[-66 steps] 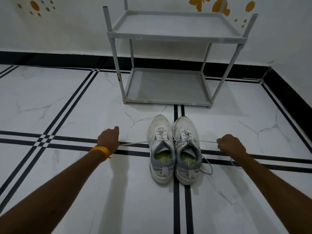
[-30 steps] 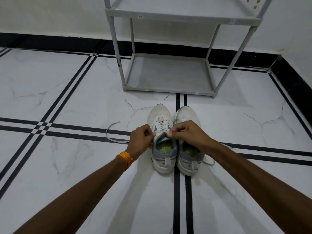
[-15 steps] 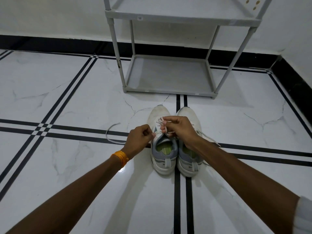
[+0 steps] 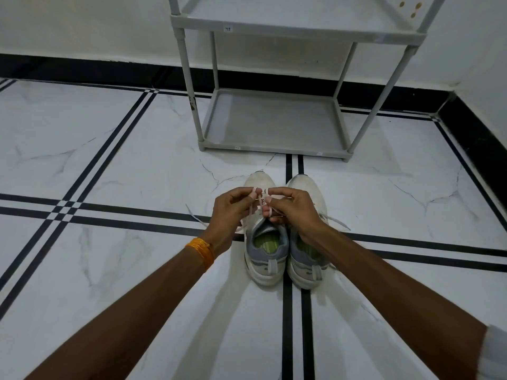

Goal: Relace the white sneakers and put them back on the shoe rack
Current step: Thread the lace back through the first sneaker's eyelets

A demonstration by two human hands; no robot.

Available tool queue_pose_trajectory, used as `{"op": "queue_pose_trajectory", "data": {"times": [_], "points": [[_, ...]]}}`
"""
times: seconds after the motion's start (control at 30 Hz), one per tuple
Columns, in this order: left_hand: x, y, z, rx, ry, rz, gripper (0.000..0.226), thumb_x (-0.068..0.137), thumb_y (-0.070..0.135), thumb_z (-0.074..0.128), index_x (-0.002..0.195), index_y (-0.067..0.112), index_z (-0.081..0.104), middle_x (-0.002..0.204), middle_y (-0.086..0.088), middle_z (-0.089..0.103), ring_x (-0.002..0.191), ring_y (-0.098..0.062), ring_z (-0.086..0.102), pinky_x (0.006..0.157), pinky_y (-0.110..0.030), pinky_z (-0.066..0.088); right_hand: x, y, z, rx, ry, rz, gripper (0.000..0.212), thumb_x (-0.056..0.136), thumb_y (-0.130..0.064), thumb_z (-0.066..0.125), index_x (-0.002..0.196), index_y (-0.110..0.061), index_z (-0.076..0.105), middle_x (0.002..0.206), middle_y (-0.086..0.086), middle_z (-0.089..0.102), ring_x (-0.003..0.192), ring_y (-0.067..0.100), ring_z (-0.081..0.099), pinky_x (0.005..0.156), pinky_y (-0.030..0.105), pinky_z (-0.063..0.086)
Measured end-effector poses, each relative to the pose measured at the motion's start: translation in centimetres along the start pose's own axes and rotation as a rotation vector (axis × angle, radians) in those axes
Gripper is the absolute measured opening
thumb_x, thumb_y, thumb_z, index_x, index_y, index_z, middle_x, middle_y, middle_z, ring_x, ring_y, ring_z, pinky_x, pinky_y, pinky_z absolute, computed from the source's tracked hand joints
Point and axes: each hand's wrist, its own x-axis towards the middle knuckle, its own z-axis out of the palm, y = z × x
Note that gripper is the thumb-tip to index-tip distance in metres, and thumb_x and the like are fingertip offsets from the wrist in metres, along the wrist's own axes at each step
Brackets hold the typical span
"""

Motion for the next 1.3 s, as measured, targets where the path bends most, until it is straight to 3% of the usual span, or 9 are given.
{"op": "queue_pose_trajectory", "data": {"times": [0.2, 0.33, 0.6, 0.7, 0.8, 0.9, 0.97, 1.1, 1.3], "points": [[0.7, -1.3, 0.9, 0.483, 0.057, 0.333, 0.021, 0.091, 0.019, 0.064, 0.108, 0.013, 0.074, 0.103, -0.003, 0.075, 0.092, -0.009, 0.068, 0.084, -0.021, 0.055, 0.1, -0.6, -0.8, -0.027, -0.123, 0.046, 0.039, 0.084, 0.003, 0.069, 0.12, -0.009, 0.065, 0.091, 0.021, 0.074, 0.081, 0.026, 0.073, 0.07, 0.03, 0.062], [0.6, -1.2, 1.7, 0.557, 0.113, 0.45, 0.014, 0.086, 0.014, 0.07, 0.098, 0.012, 0.076, 0.095, -0.004, 0.075, 0.081, 0.002, 0.065, 0.077, -0.006, 0.05, 0.5, -0.6, -1.0, -0.064, -0.137, 0.042, 0.041, 0.085, 0.007, 0.066, 0.122, -0.009, 0.063, 0.087, 0.02, 0.073, 0.079, 0.027, 0.073, 0.073, 0.033, 0.062], [1.2, -0.8, 1.6, 0.653, 0.053, 0.525, 0.009, 0.084, 0.012, 0.071, 0.091, 0.014, 0.066, 0.08, 0.0, 0.073, 0.073, -0.008, 0.068, 0.071, -0.017, 0.055, 0.9, -1.1, -1.5, -0.183, -0.249, 0.009, 0.038, 0.084, 0.009, 0.067, 0.12, -0.003, 0.06, 0.088, 0.025, 0.071, 0.083, 0.032, 0.072, 0.078, 0.039, 0.061], [1.6, -0.4, 1.5, 0.578, 0.065, 0.424, 0.007, 0.078, 0.012, 0.077, 0.082, 0.013, 0.072, 0.076, 0.001, 0.073, 0.069, -0.005, 0.067, 0.07, -0.016, 0.053, 0.8, -1.4, -1.5, -0.224, -0.275, -0.018, 0.038, 0.084, 0.008, 0.068, 0.12, -0.002, 0.06, 0.09, 0.029, 0.07, 0.082, 0.032, 0.072, 0.078, 0.039, 0.062], [1.8, -0.1, 1.6, 0.385, 0.144, 0.168, 0.033, 0.068, 0.019, 0.086, 0.089, 0.013, 0.062, 0.073, 0.001, 0.07, 0.066, -0.006, 0.066, 0.067, -0.021, 0.056, 0.7, -1.5, -1.4, -0.255, -0.278, -0.049, 0.04, 0.083, 0.009, 0.068, 0.121, -0.002, 0.06, 0.087, 0.025, 0.072, 0.082, 0.032, 0.072, 0.075, 0.036, 0.062], [2.2, -0.3, 1.5, 0.25, 0.133, -0.112, 0.056, 0.067, 0.028, 0.087, 0.109, 0.017, 0.05, 0.095, -0.01, 0.065, 0.086, -0.023, 0.066, 0.075, -0.036, 0.057, 0.5, -1.3, -1.2, -0.283, -0.255, -0.085, 0.038, 0.084, 0.008, 0.067, 0.119, -0.005, 0.062, 0.086, 0.022, 0.074, 0.084, 0.032, 0.074, 0.073, 0.034, 0.061], [2.4, -0.3, 1.3, 0.219, 0.0, -0.18, 0.051, 0.076, 0.026, 0.081, 0.116, 0.013, 0.053, 0.105, -0.015, 0.063, 0.091, -0.026, 0.063, 0.071, -0.031, 0.054, 0.3, -1.1, -1.0, -0.306, -0.242, -0.104, 0.035, 0.085, 0.007, 0.066, 0.116, -0.009, 0.064, 0.085, 0.021, 0.074, 0.083, 0.03, 0.075, 0.073, 0.034, 0.061], [2.5, -0.1, 1.2, 0.256, -0.12, -0.057, 0.019, 0.085, 0.016, 0.071, 0.097, 0.004, 0.064, 0.093, -0.022, 0.067, 0.084, -0.027, 0.063, 0.067, -0.031, 0.051, 0.2, -1.2, -0.7, -0.342, -0.223, -0.134, 0.035, 0.084, 0.009, 0.063, 0.111, -0.012, 0.064, 0.082, 0.021, 0.073, 0.079, 0.027, 0.074, 0.069, 0.032, 0.06], [2.1, -0.9, 1.5, 0.431, 0.011, 0.141, 0.024, 0.082, 0.027, 0.075, 0.085, 0.007, 0.062, 0.081, -0.009, 0.071, 0.075, -0.02, 0.066, 0.07, -0.032, 0.055, -0.7, -1.0, -0.7, -0.242, -0.172, -0.117, 0.035, 0.086, 0.009, 0.061, 0.113, -0.006, 0.046, 0.084, 0.023, 0.072, 0.074, 0.024, 0.072, 0.07, 0.032, 0.061]]}}
